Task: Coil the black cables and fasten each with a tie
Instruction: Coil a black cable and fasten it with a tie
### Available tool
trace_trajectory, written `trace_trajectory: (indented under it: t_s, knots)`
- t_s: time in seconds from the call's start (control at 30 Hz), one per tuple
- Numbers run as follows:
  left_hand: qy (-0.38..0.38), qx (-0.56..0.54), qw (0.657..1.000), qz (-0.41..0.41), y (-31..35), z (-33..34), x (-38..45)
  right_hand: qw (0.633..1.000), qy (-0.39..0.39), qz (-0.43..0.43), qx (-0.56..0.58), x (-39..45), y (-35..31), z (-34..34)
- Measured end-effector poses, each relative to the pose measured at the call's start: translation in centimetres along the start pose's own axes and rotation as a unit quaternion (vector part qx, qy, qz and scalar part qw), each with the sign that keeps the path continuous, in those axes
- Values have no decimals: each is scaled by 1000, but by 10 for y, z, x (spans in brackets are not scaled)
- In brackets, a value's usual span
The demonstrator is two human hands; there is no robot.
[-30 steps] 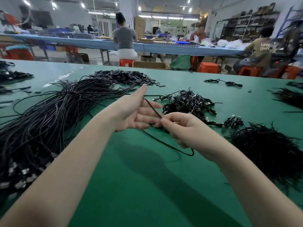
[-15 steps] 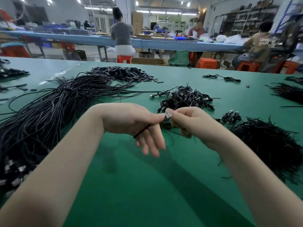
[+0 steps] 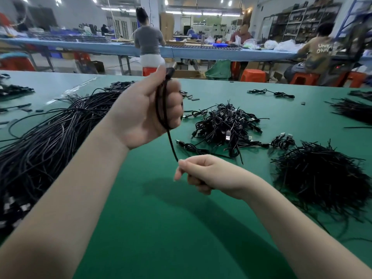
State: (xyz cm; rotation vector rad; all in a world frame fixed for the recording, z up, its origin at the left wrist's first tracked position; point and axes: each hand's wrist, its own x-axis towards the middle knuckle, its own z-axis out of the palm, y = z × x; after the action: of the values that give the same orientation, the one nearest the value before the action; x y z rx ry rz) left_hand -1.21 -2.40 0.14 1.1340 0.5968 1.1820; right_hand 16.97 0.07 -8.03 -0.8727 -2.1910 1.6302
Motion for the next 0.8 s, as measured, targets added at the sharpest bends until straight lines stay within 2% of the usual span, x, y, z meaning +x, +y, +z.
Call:
trace_trajectory:
  t_s: [0.07, 0.1, 0.13, 0.2, 0.27, 0.37, 0.43, 0.47, 0.53, 0.6, 0.67, 0.73, 0.8]
  knots:
    - [-134, 77, 985, -81, 7, -7, -12, 994, 104, 0, -41, -1, -3, -12]
    - [-165, 147, 968, -122, 7, -10, -16, 987, 152, -15, -51, -2, -6, -20]
    - [-157, 229, 948, -155, 3, -12, -16, 979, 191, -40, -54, -4, -11, -26]
    - [-64, 321, 927, -182, -6, -9, -8, 964, 243, -99, -40, -8, -21, -32]
    - [24, 289, 943, -164, -13, -7, 0, 956, 255, -146, -19, -9, -29, -28]
    - [55, 315, 937, -142, -15, -9, 3, 957, 232, -172, -27, -6, -30, -14]
    - [90, 340, 931, -95, -17, -11, 5, 964, 200, -175, 11, -2, -25, -6]
    - [110, 315, 941, -65, -17, -9, 7, 969, 173, -170, 47, 1, -21, -4]
    - [124, 186, 975, -4, -14, -4, 10, 978, 103, -149, 102, 5, -11, 2]
    - [100, 45, 993, 42, -9, -2, 11, 990, 26, -103, 88, 7, 3, 7]
    - [52, -2, 997, 57, -3, -6, 9, 998, 3, -46, 48, 11, 15, 10]
    - [-1, 20, 999, 32, -1, -11, 3, 997, 63, 9, 34, 14, 20, 5]
    - [-60, 83, 994, -24, -1, -16, -4, 985, 167, 33, 6, 14, 17, -8]
